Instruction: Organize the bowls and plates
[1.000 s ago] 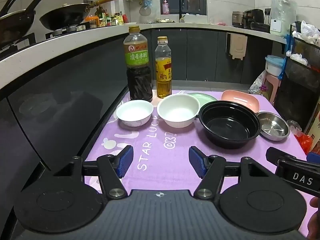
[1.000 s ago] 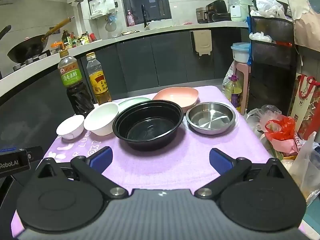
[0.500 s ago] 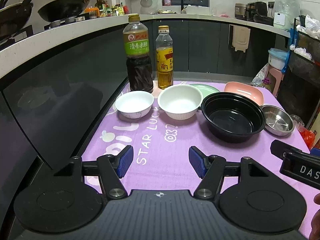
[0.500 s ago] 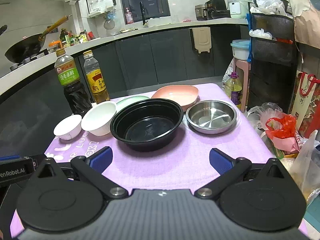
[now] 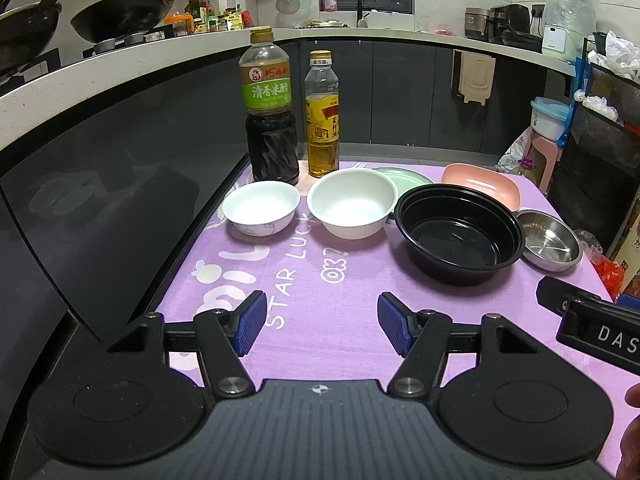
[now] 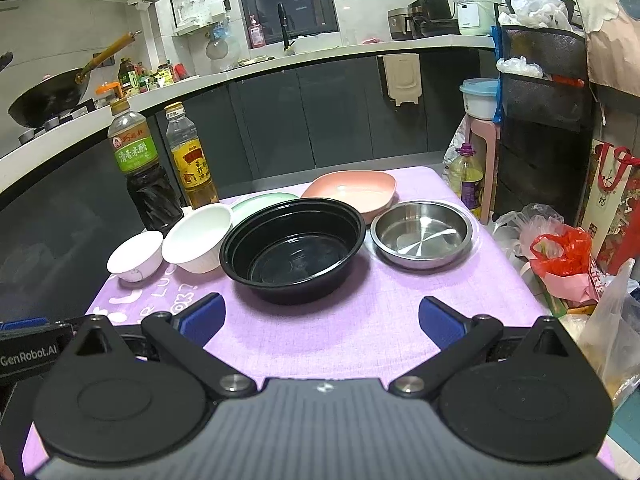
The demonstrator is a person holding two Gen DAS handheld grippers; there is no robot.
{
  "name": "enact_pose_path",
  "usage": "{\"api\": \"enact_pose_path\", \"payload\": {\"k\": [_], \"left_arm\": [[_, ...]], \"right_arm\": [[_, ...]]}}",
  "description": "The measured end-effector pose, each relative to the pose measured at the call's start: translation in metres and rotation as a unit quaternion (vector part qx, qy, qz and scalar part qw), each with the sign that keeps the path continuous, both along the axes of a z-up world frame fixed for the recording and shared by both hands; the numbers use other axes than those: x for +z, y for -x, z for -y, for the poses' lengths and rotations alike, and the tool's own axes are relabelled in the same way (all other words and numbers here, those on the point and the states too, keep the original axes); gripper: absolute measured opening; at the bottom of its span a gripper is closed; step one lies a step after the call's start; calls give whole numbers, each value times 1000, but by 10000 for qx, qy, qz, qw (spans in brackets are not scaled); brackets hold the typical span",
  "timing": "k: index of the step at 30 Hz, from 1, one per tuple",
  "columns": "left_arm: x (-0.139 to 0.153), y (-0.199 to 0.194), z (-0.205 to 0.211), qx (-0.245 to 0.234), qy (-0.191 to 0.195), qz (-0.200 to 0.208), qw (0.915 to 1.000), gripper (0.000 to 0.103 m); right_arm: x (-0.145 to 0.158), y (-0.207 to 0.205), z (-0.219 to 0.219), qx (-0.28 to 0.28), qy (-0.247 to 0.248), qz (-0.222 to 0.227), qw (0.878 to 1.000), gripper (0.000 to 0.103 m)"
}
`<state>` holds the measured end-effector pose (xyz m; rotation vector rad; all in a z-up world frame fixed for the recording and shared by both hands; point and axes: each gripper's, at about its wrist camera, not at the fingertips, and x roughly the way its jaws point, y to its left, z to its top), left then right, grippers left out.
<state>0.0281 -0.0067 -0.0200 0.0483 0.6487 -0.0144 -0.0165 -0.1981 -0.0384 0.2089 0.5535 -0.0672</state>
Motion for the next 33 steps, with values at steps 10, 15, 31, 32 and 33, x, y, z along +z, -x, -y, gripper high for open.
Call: {"api": "enact_pose_path", "payload": {"k": [10, 15, 31, 32, 33], "left_arm": [[-2, -2, 2, -52, 56, -14, 10000, 59], [-4, -5, 2, -42, 98, -31, 9999, 59], [-2, -26, 9, -125, 381, -72, 9992, 59], [-2, -30, 9, -124, 440, -81, 9989, 59], [-2, -33, 10, -116, 487, -97, 9987, 59]], "right_arm": [[0, -1, 1, -44, -9, -26, 10000, 65], [-1, -3, 2, -58, -16, -54, 10000, 65], [-3, -14, 15, -86, -247, -174, 9995, 64], [-3, -15, 18, -71, -360, -216, 9991, 64], [-3, -17, 22, -69, -481, -264, 9985, 64]]}}
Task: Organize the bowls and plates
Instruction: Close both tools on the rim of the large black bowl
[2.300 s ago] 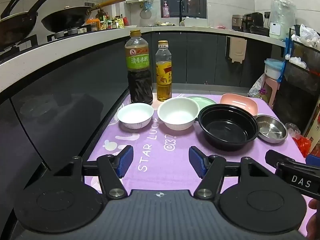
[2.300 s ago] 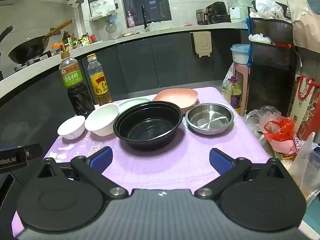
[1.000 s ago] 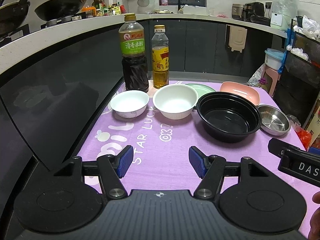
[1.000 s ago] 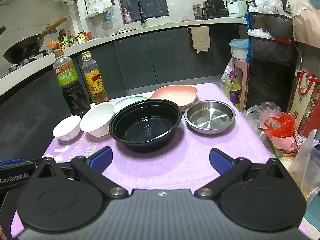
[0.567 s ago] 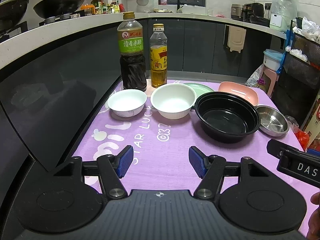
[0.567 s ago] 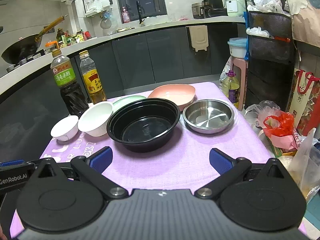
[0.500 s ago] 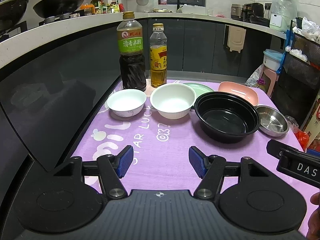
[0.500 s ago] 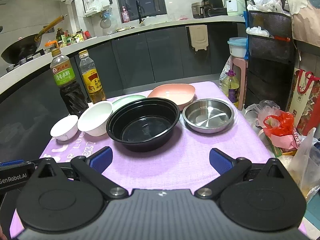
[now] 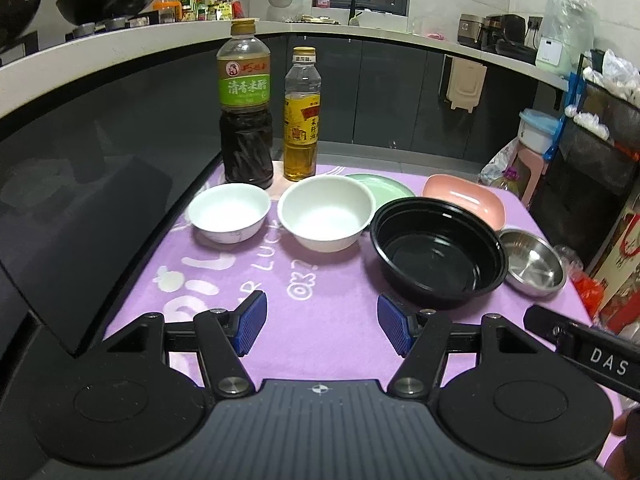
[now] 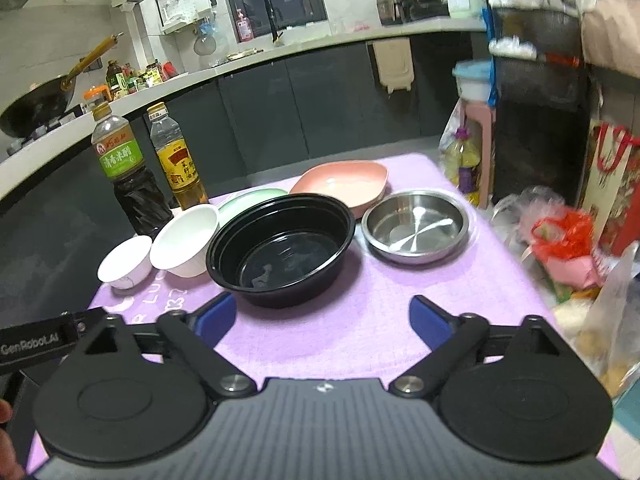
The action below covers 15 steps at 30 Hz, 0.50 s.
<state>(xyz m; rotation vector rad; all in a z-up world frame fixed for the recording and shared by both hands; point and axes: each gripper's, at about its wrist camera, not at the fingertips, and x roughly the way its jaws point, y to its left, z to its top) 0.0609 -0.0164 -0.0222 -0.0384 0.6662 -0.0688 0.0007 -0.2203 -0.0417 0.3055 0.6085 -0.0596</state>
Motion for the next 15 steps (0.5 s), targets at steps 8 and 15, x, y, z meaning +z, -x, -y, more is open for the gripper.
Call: {"api": "enact_pose_path", "payload": {"k": [8, 15], "left_arm": [[-7, -26, 13, -31, 123, -155, 9998, 59], [-17, -53, 25, -95, 200, -407, 9989, 59]], "right_arm": [[-4, -21, 16, -42, -386, -242, 9990, 62], [-12, -47, 27, -6, -772, -449, 9960, 36]]}}
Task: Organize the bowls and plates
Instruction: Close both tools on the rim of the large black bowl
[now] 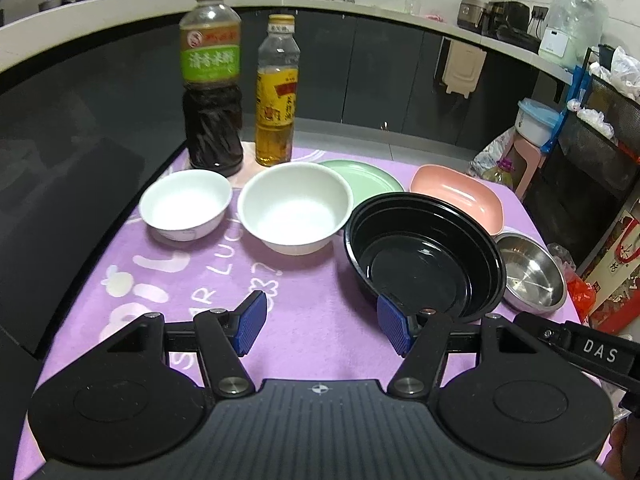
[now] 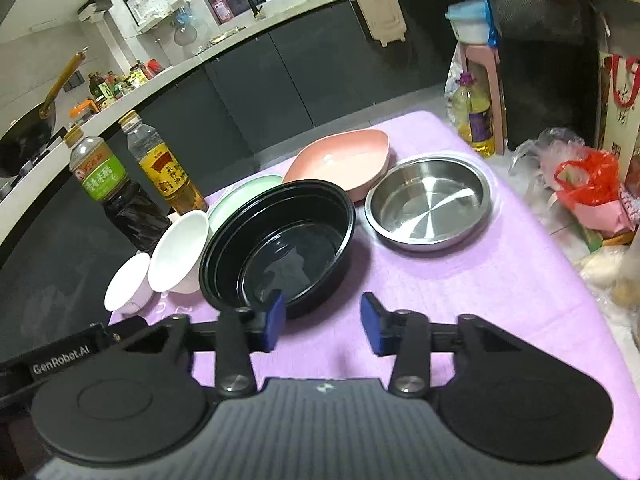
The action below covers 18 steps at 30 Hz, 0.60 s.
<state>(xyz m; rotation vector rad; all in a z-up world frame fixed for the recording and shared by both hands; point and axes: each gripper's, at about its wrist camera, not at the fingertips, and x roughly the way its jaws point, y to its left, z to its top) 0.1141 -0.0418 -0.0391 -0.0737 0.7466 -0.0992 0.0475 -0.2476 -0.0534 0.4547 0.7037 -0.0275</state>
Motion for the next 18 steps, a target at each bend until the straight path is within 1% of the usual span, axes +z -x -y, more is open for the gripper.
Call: {"api": "enact_pose_path", "payload": {"k": [3, 9, 12, 18], "left_arm": [[-6, -12, 5, -19, 3, -103, 9999, 59], [-20, -40, 14, -26, 7, -327, 9995, 59], [-25, -51, 18, -55, -2, -401, 9992, 59], [-38, -72, 25, -128, 98, -625, 9979, 58]], "right_arm": [[-6, -10, 5, 6, -175, -79, 9998, 29], [-18, -30, 14, -46, -354, -250, 9990, 29], [-23, -39, 21, -66, -519, -315, 9981, 29], [-26, -50, 26, -52, -582, -392, 9975, 29]]}}
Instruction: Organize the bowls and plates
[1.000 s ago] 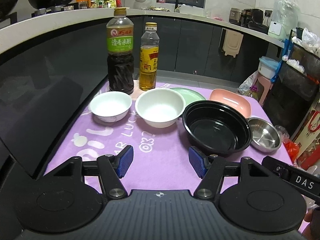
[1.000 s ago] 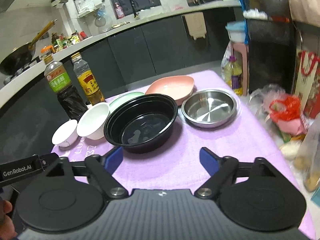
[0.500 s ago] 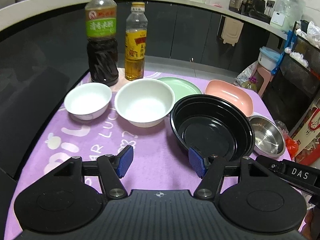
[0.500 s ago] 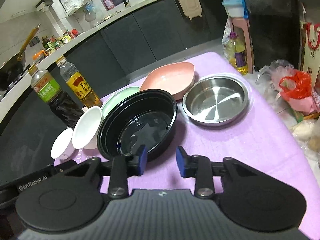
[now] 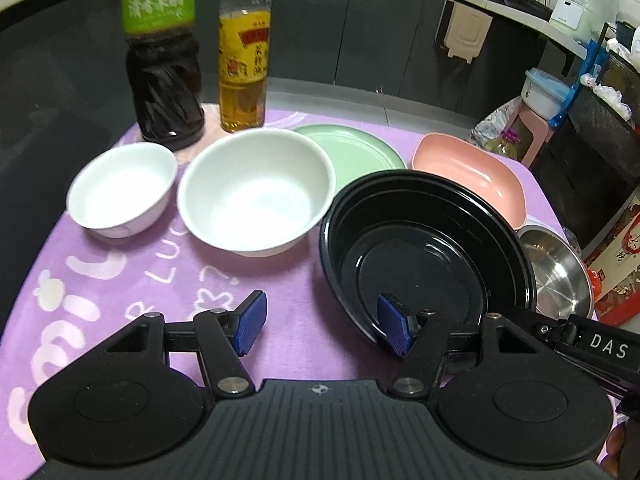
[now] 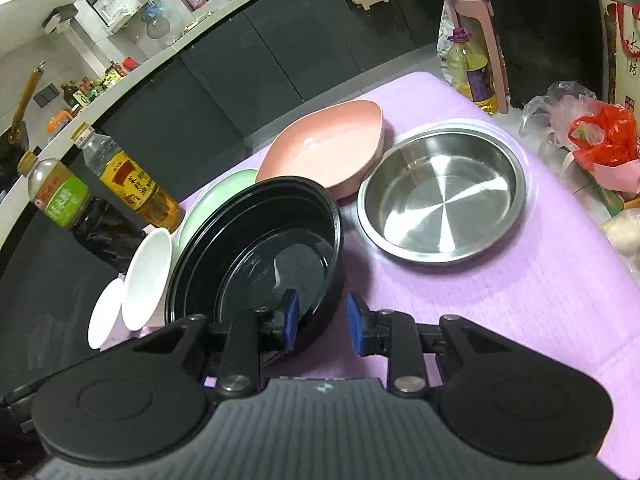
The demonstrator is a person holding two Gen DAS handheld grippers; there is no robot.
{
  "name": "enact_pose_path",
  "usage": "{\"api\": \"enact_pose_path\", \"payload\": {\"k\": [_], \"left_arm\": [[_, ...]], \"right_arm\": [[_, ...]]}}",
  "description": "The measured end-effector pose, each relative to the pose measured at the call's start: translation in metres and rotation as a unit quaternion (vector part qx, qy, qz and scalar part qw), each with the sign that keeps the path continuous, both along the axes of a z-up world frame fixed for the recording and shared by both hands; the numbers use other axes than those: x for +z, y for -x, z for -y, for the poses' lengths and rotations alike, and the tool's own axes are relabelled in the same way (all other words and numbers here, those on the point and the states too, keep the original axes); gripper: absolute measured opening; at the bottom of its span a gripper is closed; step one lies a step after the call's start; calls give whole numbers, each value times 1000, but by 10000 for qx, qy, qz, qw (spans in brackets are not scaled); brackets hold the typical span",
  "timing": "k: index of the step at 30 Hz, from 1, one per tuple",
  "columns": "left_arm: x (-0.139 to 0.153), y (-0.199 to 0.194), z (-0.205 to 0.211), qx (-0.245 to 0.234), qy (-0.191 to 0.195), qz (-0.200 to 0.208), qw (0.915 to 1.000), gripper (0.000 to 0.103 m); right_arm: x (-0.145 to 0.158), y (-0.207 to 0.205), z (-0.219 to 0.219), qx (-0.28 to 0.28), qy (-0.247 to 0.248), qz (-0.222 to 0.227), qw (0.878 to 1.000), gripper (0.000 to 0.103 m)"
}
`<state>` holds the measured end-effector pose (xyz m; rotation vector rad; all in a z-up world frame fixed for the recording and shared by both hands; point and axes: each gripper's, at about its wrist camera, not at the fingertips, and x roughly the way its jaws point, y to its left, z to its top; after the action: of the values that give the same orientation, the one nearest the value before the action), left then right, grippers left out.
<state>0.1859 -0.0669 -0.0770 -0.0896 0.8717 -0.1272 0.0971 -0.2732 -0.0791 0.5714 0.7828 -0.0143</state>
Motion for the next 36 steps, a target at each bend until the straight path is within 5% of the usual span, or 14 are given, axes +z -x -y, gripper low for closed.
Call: {"api": "enact_pose_path", "payload": {"k": [5, 8, 10, 18, 36], "left_arm": [[-10, -12, 3, -33, 282, -142, 9995, 46], [-15, -15, 5, -101, 383, -175, 9991, 30], [-17, -14, 8, -189, 296, -151, 9993, 18], [10, 26, 14, -442, -137, 416, 9981, 18], [47, 139, -31, -403, -21, 715, 9966, 19]], "right_arm": [[-5, -8, 2, 10, -158, -64, 9999, 29], [-8, -11, 4, -6, -173, -95, 9998, 29], [-9, -12, 3, -6, -188, -92, 9998, 18], [8, 11, 2, 91, 8, 180, 9998, 14], [50, 97, -30, 406, 143, 580, 9974, 15]]}}
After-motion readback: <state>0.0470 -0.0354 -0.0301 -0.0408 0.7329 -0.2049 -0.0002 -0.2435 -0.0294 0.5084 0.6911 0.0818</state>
